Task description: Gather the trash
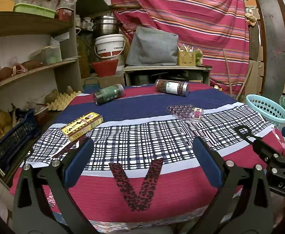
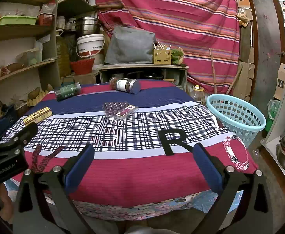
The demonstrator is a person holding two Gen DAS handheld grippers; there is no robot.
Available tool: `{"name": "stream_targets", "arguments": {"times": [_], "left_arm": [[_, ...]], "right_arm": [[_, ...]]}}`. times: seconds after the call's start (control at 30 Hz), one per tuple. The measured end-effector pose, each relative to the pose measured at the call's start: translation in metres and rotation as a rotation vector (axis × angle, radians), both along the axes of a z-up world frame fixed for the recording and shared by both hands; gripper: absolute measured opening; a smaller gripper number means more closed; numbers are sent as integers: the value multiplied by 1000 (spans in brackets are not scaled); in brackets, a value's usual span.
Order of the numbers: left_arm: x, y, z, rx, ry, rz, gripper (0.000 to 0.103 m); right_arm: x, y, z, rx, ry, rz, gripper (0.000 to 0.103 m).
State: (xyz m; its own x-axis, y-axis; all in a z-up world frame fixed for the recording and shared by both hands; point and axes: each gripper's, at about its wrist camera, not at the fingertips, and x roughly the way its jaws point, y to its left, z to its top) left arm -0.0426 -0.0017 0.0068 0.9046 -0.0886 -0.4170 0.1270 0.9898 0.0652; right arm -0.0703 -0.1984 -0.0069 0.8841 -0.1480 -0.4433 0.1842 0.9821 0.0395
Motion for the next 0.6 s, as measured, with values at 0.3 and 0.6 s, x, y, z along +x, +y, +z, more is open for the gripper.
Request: {"name": "stream_targets", "arguments": {"times": [0.3, 0.6], "left_arm": [[0, 2, 0, 0, -1, 0, 98], [1, 2, 0, 1, -1, -1, 98]], "right_arm": [[0, 0, 0, 0, 0, 0, 99], [0, 0, 0, 1, 1, 0, 99]]}}
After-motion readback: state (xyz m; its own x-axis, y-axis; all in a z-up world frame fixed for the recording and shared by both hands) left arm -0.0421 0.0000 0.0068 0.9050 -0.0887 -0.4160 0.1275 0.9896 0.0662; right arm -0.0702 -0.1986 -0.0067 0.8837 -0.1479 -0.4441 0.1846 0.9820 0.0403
